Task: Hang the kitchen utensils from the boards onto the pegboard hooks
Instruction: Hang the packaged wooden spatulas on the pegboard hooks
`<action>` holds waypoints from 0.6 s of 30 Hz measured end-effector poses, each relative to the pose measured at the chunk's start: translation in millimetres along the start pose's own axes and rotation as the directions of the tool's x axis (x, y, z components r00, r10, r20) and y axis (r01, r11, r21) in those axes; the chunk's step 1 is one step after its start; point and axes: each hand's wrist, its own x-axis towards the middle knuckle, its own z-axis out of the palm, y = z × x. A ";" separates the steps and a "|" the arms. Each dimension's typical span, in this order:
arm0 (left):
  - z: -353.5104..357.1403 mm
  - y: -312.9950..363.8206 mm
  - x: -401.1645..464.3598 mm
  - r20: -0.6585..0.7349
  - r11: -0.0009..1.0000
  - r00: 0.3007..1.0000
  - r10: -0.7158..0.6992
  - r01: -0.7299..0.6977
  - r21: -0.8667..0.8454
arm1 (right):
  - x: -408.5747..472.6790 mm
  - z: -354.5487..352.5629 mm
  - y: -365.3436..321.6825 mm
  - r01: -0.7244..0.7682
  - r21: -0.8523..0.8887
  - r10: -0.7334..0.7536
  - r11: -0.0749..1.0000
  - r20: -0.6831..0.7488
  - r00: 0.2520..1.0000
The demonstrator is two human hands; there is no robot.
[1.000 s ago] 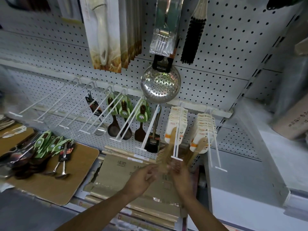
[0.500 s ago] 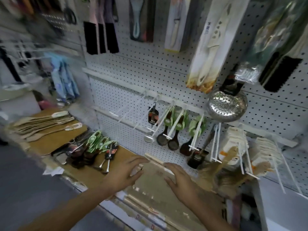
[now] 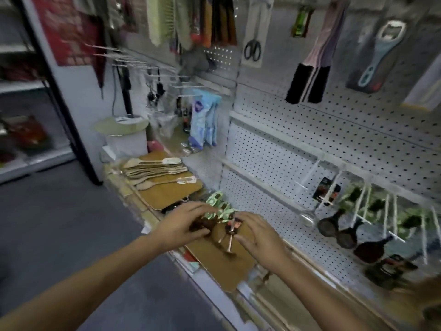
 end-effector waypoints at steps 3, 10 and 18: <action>-24.5 -36.4 -17.6 -0.017 0.999 0.999 -0.039 0.040 0.014 | 39.8 19.9 -26.0 0.056 0.022 -0.056 0.998 0.024 0.998; -53.1 -119.8 -34.0 -0.073 0.984 0.983 -0.166 0.170 0.047 | 132.7 74.1 -51.7 0.134 0.042 -0.138 0.990 0.111 0.984; -79.4 -253.9 3.6 0.007 0.964 0.968 -0.249 0.247 0.103 | 261.3 153.8 -44.6 0.113 0.137 -0.135 0.984 0.156 0.979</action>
